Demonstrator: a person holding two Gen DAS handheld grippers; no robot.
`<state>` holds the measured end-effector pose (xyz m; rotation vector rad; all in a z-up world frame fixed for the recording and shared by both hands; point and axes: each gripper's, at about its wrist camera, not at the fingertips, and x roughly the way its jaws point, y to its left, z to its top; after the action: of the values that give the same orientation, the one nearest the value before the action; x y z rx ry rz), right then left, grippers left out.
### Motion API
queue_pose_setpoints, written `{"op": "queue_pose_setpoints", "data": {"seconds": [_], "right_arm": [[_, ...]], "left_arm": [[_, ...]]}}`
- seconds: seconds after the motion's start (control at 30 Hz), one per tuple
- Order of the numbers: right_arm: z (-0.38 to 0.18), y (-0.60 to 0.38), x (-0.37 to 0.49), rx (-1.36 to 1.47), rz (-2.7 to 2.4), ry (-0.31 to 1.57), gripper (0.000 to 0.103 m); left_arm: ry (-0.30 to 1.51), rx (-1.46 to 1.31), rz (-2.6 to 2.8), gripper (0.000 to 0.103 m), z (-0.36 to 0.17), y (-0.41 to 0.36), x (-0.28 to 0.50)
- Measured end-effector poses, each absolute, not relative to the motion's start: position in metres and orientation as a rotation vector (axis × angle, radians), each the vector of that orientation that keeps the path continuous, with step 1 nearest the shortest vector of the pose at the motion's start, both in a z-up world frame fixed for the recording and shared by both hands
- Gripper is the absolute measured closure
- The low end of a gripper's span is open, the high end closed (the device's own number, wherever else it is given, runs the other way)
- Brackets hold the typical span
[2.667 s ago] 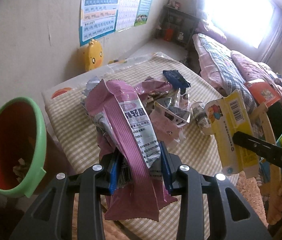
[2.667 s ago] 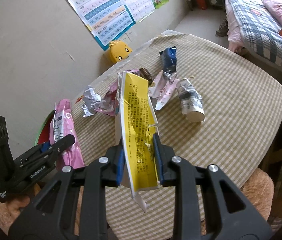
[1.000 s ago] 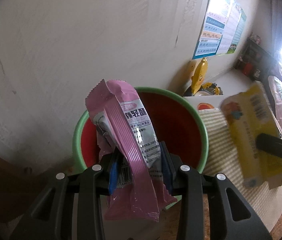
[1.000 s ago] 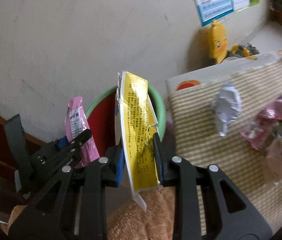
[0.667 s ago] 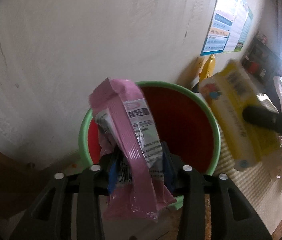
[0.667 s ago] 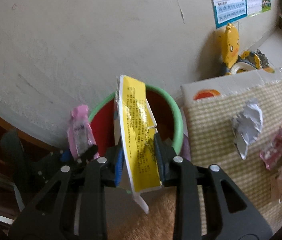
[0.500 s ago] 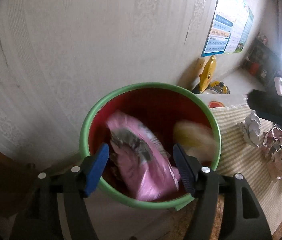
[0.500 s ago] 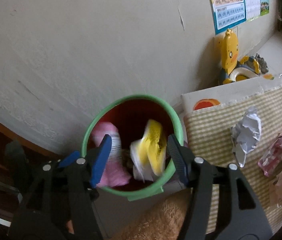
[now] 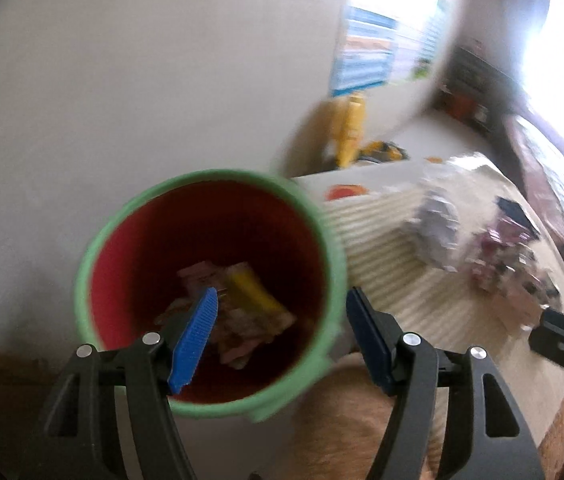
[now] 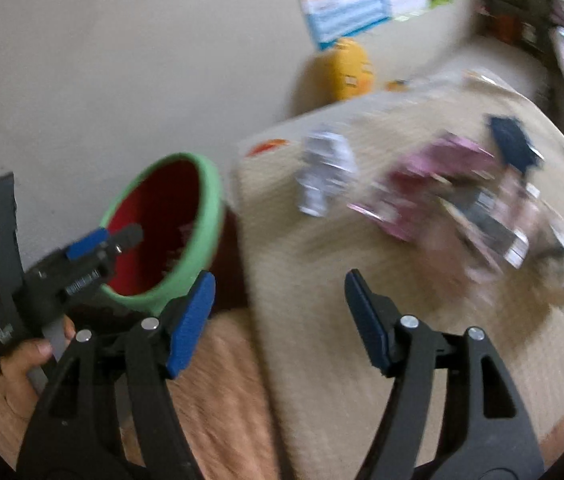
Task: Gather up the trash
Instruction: 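Grasp the crumpled silver foil with the left gripper, then grasp the black-and-white patterned paper cup with the right gripper while the left holds the foil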
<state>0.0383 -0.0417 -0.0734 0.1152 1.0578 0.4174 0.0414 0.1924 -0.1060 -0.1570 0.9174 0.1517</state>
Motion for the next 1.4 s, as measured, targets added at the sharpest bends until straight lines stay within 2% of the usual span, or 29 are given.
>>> {"op": "queue_pose_setpoints", "data": {"seconds": [0.2, 0.43, 0.6, 0.67, 0.73, 0.83, 1.07, 1.2, 1.23, 1.4], "right_arm": [[-0.076, -0.115, 0.023, 0.194, 0.258, 1.047, 0.033], [-0.077, -0.158, 0.01, 0.291, 0.201, 1.032, 0.033], [-0.084, -0.166, 0.005, 0.313, 0.203, 1.047, 0.033], [-0.086, -0.169, 0.005, 0.328, 0.199, 1.049, 0.033], [-0.088, -0.173, 0.005, 0.332, 0.193, 1.047, 0.033], [-0.093, -0.18, 0.005, 0.351, 0.18, 1.05, 0.033], [-0.102, -0.193, 0.012, 0.352, 0.143, 1.055, 0.033], [-0.1, -0.212, 0.028, 0.313, 0.074, 1.033, 0.032], [-0.101, -0.216, 0.035, 0.286, 0.051, 1.032, 0.029], [-0.117, -0.233, 0.084, 0.227, -0.02, 1.071, 0.029]], "left_arm": [[0.875, -0.111, -0.067, 0.036, -0.1, 0.122, 0.098], [0.968, 0.048, -0.034, 0.036, -0.135, 0.071, 0.168], [1.067, -0.016, -0.043, 0.035, -0.159, 0.062, 0.195], [1.074, -0.065, -0.059, 0.041, -0.162, 0.062, 0.198], [1.05, -0.06, -0.049, 0.055, -0.159, 0.06, 0.197], [1.03, -0.012, -0.047, 0.059, -0.151, 0.055, 0.192], [0.922, -0.082, -0.085, 0.06, -0.113, 0.063, 0.126], [0.947, -0.127, -0.138, 0.06, -0.108, 0.058, 0.076], [0.956, -0.128, -0.153, 0.059, -0.109, 0.055, 0.067], [1.015, -0.028, -0.255, 0.059, -0.123, 0.022, 0.031]]}}
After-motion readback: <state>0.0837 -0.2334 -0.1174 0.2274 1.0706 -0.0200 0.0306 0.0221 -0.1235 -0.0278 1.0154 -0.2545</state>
